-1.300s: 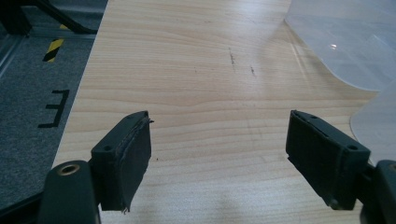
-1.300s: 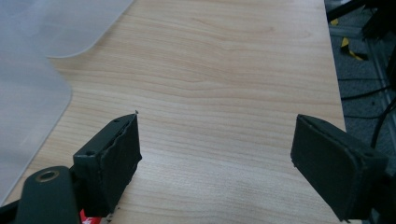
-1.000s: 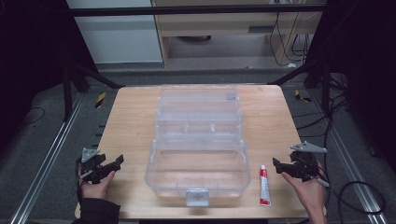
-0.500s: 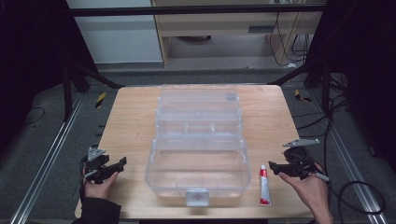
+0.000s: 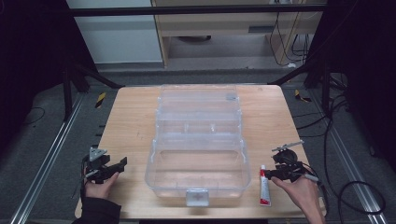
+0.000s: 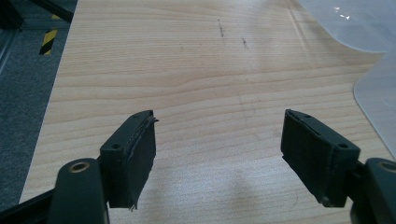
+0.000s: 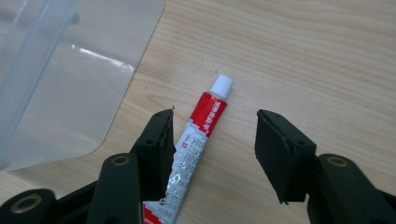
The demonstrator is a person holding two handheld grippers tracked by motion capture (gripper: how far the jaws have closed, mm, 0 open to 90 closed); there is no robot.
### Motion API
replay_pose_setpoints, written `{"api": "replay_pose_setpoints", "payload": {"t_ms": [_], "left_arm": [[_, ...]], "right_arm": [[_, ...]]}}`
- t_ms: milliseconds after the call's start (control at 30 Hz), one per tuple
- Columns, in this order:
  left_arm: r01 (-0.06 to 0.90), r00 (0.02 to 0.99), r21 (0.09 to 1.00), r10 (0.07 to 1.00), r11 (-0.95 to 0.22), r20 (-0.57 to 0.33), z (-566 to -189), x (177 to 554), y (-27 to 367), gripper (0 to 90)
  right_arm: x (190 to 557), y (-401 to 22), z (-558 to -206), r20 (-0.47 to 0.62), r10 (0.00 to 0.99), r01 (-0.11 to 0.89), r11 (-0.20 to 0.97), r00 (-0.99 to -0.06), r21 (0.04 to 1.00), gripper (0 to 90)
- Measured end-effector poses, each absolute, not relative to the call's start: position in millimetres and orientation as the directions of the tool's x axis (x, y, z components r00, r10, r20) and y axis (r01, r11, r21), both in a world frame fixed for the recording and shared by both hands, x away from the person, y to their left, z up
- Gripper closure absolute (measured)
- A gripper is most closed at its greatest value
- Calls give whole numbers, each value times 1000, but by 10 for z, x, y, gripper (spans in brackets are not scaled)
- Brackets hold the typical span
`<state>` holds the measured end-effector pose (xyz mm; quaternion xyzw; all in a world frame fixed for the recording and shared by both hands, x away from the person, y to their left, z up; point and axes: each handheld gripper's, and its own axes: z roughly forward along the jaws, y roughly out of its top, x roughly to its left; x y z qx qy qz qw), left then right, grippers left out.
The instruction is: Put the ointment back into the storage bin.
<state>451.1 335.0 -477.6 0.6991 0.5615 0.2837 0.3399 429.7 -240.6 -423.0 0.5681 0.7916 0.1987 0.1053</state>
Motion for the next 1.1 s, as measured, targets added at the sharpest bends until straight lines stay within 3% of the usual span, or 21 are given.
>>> {"api": "replay_pose_setpoints", "payload": {"t_ms": [300, 800, 1100], "left_arm": [[592, 211, 793, 977, -145, 21, -4778, 4515, 3353, 267], [596, 216, 789, 976, -148, 20, -4783, 4520, 3348, 276], [598, 216, 789, 976, -143, 13, -4783, 4519, 3347, 282]], "right_arm": [[4334, -2293, -4366, 76, 942, 885, 276, -326, 376, 579], [4445, -2205, -4537, 21, 949, 909, 293, -313, 296, 582], [4517, -2166, -4623, 5, 938, 909, 336, -348, 247, 686]]}}
